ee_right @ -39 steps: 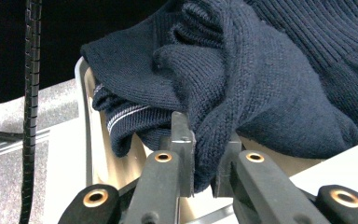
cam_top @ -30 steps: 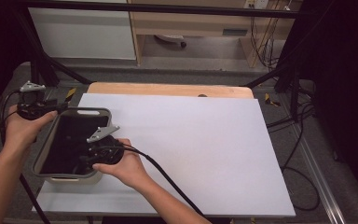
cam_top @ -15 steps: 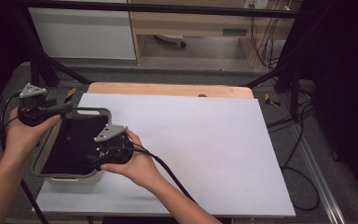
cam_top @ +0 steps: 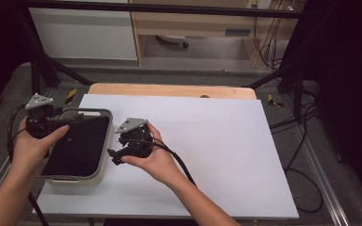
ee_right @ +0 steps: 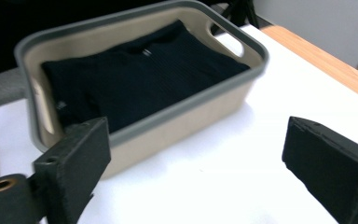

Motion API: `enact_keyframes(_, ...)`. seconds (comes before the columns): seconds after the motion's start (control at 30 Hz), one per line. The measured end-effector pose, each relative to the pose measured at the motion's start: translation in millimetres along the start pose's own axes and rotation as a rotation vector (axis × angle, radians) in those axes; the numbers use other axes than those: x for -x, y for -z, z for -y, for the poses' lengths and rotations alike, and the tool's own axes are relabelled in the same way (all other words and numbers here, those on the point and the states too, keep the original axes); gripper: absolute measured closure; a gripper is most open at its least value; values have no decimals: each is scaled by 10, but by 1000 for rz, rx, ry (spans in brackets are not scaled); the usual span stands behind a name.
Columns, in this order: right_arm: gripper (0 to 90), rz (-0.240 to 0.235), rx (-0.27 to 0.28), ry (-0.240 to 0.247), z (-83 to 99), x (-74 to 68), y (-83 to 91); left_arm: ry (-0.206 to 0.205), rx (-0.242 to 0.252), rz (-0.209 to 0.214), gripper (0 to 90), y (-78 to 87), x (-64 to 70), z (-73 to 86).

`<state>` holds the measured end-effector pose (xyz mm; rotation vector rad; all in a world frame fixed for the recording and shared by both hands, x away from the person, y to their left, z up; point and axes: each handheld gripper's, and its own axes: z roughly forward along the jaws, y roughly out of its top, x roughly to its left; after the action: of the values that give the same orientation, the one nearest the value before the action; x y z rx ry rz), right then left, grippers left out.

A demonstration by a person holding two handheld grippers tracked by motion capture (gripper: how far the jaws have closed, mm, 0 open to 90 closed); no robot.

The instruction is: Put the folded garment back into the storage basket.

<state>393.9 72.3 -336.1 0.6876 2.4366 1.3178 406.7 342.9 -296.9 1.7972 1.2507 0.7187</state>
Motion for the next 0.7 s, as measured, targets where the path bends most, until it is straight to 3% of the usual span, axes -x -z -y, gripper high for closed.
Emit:
enact_keyframes(0.07,84,24,-11,8,12,34,27,-8,11,11,162,12,66,13)
enact_keyframes(0.23,83,11,-25,10,30,122,110,-53,13,17,148,43,227,53)
enact_keyframes(0.7,77,33,1,-37,178,393,380,-44,12,70,134,60,471,232)
